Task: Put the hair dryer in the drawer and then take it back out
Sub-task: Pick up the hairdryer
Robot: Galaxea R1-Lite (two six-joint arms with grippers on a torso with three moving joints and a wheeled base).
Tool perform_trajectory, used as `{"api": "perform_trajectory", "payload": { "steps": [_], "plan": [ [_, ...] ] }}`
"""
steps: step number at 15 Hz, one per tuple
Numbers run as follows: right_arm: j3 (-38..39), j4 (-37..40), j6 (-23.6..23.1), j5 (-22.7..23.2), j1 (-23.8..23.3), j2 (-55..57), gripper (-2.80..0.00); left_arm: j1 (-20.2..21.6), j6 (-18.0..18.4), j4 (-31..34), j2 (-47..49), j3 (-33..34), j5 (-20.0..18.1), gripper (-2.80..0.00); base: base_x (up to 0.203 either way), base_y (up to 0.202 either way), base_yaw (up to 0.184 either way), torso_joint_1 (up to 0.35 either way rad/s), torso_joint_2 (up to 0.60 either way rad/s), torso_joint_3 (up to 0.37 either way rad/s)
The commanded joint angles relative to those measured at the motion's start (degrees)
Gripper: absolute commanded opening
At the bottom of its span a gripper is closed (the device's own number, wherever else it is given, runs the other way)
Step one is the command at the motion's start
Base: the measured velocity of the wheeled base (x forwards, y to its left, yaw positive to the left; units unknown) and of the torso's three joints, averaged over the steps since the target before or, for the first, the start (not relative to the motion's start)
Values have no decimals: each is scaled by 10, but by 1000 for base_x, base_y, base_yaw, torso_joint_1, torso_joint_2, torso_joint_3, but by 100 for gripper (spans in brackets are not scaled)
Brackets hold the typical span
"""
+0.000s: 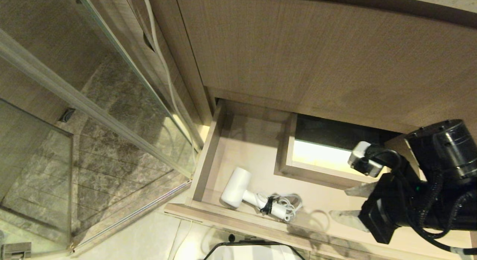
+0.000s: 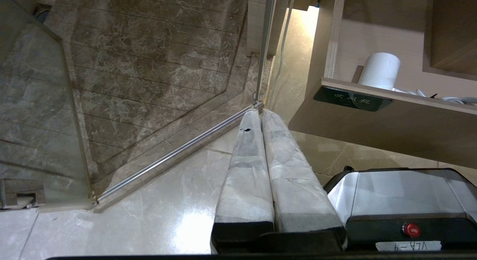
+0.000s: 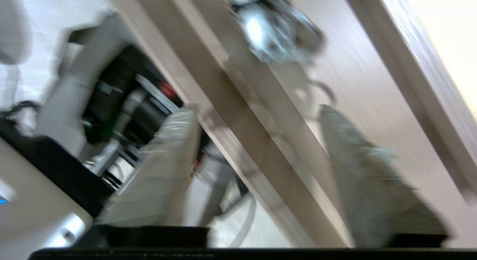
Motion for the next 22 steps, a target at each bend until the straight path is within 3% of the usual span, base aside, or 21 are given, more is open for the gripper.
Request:
{"api": "perform_trajectory", "payload": {
  "steps": [1,4,11,13,17,22],
  "plan": [
    [18,34,-1,-29,-52,-76,-280,0,0,0,1,0,0,-280,0,0,0,0,0,0],
    [30,42,5,-33,-134,-130,-280,0,0,0,1,0,0,-280,0,0,0,0,0,0],
    [127,42,97,-37,-169,-272,-280,0,0,0,1,0,0,-280,0,0,0,0,0,0],
    [179,41,102,-38,-188,-370,-280,0,0,0,1,0,0,-280,0,0,0,0,0,0],
    [310,41,100,-49,-277,-556,-280,0,0,0,1,0,0,-280,0,0,0,0,0,0],
    [357,89,101,-31,-311,-777,-280,0,1,0,1,0,0,-280,0,0,0,0,0,0]
  ]
}}
